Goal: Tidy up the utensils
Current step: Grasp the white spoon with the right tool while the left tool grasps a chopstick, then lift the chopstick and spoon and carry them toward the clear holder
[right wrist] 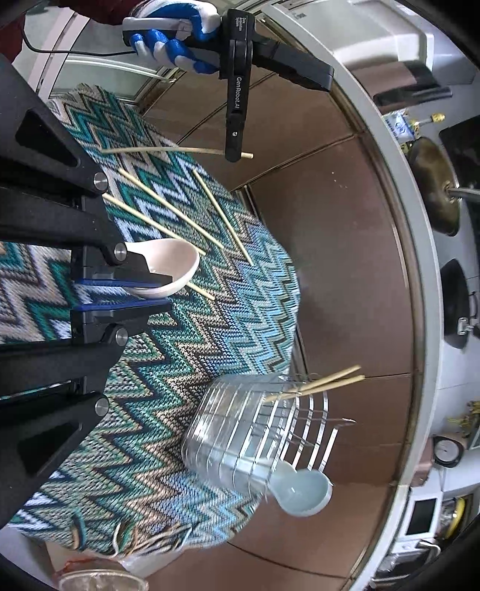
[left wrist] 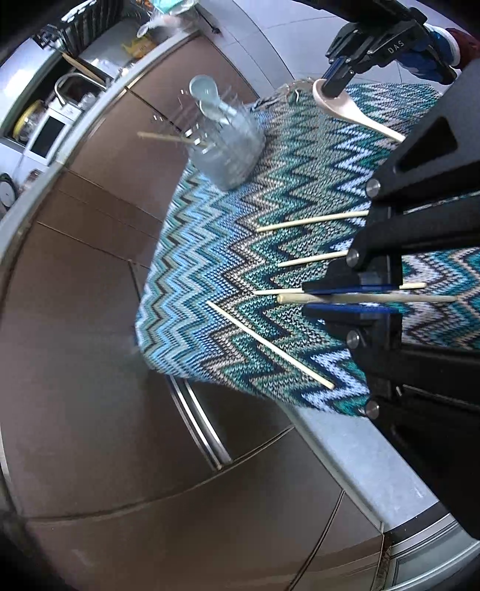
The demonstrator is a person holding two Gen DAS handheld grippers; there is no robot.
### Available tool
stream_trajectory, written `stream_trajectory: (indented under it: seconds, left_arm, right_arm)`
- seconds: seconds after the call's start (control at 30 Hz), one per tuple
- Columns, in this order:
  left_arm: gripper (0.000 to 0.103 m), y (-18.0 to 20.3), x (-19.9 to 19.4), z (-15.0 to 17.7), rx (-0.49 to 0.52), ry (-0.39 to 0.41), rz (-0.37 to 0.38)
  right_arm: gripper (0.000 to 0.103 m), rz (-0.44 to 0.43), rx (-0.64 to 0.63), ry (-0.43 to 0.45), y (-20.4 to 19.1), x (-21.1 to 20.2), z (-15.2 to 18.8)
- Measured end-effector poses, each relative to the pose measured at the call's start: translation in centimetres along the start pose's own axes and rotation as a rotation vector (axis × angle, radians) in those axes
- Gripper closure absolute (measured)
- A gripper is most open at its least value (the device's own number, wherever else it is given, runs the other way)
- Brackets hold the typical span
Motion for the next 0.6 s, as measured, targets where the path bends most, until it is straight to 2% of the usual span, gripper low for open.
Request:
stream_trajectory:
  seconds: [0.27, 0.6]
  left_arm:
    - [0.099, 0.2, -6.0, 1.5, -0.001, 0.112, 0.016]
    - [0.099, 0.6, -11.5, 3.0, -0.006, 0.222, 0.048]
  right_arm:
    - [0.097, 0.064, -0.011, 0.092, -2.1, -6.5, 0.6]
    - [0.097, 0.118, -0.009, 0.176, -3.3, -11.2, 1.1]
Point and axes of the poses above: each gripper's, at about its wrist camera, not at the fingertips, and x roughly the way its jaws point, y to its right, z to its underside, the point moved 10 cm from there along x, roughly the way its jaws point, and after that the axes turned 4 degrees about z, right-handed, at the moved point
